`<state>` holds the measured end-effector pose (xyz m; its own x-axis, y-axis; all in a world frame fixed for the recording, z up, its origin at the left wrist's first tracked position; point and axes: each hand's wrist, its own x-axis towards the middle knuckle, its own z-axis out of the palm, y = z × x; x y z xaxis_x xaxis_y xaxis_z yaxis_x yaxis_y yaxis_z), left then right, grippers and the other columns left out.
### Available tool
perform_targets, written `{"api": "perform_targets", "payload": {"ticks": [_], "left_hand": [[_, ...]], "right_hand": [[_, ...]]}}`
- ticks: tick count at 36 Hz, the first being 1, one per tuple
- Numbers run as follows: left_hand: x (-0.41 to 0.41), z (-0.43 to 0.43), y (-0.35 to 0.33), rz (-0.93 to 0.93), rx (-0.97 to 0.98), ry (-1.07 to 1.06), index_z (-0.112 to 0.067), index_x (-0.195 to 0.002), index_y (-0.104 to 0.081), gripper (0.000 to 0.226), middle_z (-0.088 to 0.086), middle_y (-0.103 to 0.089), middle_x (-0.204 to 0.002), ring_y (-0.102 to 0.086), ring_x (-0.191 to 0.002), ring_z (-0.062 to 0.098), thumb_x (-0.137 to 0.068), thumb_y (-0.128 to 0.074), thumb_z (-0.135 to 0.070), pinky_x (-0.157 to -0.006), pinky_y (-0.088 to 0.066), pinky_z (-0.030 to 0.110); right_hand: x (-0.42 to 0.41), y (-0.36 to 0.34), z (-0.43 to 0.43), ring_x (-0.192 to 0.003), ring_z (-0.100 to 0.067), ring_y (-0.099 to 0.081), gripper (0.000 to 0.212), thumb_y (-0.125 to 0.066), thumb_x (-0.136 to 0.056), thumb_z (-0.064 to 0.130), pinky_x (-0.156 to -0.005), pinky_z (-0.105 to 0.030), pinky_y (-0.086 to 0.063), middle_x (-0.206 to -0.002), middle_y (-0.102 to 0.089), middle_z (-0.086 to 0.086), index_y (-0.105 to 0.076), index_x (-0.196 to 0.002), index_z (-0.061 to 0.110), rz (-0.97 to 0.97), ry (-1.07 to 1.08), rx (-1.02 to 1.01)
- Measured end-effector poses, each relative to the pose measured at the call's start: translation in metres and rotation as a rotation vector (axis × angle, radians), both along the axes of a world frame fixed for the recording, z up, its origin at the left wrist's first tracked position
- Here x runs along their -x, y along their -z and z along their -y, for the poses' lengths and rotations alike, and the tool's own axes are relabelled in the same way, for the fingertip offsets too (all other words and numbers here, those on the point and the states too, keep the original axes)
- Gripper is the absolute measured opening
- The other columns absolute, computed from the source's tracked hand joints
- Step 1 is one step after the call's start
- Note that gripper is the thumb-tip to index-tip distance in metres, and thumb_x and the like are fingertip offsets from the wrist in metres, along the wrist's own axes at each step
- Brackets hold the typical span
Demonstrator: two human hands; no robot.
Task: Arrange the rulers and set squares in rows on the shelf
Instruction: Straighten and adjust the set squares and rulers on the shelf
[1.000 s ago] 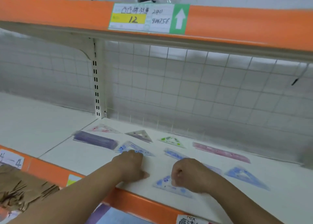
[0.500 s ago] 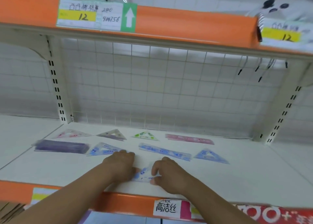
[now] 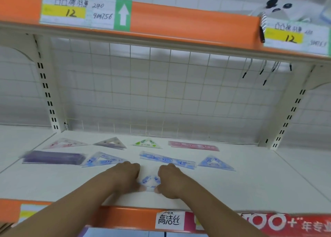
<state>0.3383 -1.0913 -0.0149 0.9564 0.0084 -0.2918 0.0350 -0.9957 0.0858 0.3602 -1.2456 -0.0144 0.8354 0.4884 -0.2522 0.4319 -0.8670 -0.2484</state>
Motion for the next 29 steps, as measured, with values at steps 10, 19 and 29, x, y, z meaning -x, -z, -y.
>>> {"api": "perform_targets", "payload": {"ticks": [10, 19, 29], "left_hand": [[0.000, 0.001, 0.002, -0.018, 0.004, 0.030, -0.017, -0.110, -0.054, 0.040, 0.005, -0.055, -0.116, -0.045, -0.089, 0.016, -0.086, -0.062, -0.048, -0.081, -0.039, 0.026], [0.004, 0.006, 0.001, 0.002, 0.033, -0.017, -0.015, -0.099, -0.058, 0.017, 0.008, -0.064, -0.118, -0.059, -0.106, 0.021, -0.091, -0.058, -0.030, -0.079, -0.041, 0.023], [0.006, 0.009, 0.007, 0.096, 0.143, -0.029, -0.019, -0.101, -0.048, 0.010, 0.005, -0.057, -0.121, -0.051, -0.096, 0.017, -0.092, -0.050, -0.020, -0.079, -0.034, 0.020]], "right_hand": [[-0.001, 0.002, -0.005, -0.116, -0.029, -0.046, 0.034, -0.055, -0.094, 0.019, -0.093, -0.033, -0.039, -0.128, -0.045, -0.016, -0.049, -0.124, 0.004, -0.002, 0.040, 0.004], [-0.005, 0.003, -0.008, -0.065, -0.016, -0.039, 0.036, -0.062, -0.090, 0.019, -0.053, -0.023, -0.027, -0.069, -0.035, 0.000, -0.035, -0.066, 0.015, -0.045, 0.064, 0.017], [0.002, 0.009, 0.003, -0.100, -0.019, -0.051, 0.046, -0.058, -0.092, 0.013, -0.082, -0.027, -0.042, -0.124, -0.053, -0.009, -0.036, -0.132, 0.013, -0.034, 0.071, -0.225]]}}
